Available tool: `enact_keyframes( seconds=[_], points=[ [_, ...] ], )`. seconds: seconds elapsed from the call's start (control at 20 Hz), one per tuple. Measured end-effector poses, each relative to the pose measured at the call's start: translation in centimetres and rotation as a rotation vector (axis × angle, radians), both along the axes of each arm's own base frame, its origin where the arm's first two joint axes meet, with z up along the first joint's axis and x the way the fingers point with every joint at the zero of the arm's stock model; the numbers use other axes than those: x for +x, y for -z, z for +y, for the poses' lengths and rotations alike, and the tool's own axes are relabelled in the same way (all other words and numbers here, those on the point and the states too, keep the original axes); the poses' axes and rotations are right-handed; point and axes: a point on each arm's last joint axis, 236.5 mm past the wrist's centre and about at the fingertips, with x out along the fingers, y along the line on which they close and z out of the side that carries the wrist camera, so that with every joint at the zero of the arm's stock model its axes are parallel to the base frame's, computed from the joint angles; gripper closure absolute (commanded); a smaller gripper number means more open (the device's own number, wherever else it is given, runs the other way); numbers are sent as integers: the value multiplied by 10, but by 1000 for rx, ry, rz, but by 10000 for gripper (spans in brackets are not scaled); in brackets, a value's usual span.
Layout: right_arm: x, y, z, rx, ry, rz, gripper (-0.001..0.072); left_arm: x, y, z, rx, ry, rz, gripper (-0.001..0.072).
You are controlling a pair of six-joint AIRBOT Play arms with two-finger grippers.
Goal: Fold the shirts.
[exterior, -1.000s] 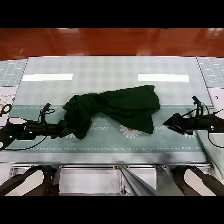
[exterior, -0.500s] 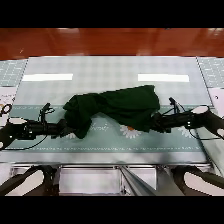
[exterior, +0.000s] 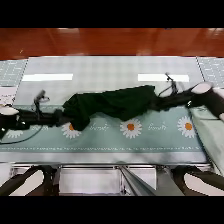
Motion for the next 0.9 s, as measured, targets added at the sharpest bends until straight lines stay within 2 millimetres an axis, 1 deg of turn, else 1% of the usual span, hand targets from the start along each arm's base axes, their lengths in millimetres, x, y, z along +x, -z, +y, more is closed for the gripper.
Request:
enact_keyframes(
  seconds=[0.05,0.1,0.15,0.2,0.25,0.3,0.4,0.45,0.55,0.65,0.75,0.8,0.9],
  points=[
    [14,-29,-7,-11,8,-75,690,14,-23,1,1,-5,-68,687],
    [25,-60,-13,-16,21,-153,690,28,-52,3,6,-10,-145,687],
    [35,-98,-20,-20,35,-242,690,41,-83,4,8,-20,-223,687],
    [40,-131,-28,-29,47,-318,690,53,-120,5,13,-25,-315,687],
    [43,-169,-36,-40,65,-409,690,59,-153,6,20,-24,-392,687],
    [42,-205,-42,-49,80,-490,690,65,-191,6,33,-28,-484,687],
    [31,-270,-53,-74,108,-644,690,67,-264,5,54,-35,-652,687],
    [22,-301,-57,-85,124,-719,690,63,-300,4,66,-39,-736,687],
    [0,-351,-63,-112,154,-846,690,49,-364,0,87,-48,-888,687],
    [-27,-393,-65,-142,179,-964,690,28,-418,-3,117,-68,-1027,687],
    [-57,-428,-67,-179,209,-1073,690,2,-456,-2,179,-103,-1128,687],
    [-71,-441,-67,-201,223,-1118,690,-10,-469,2,220,-132,-1167,686],
    [-101,-460,-66,-252,255,-1198,690,-37,-487,13,326,-206,-1228,687]
  ],
)
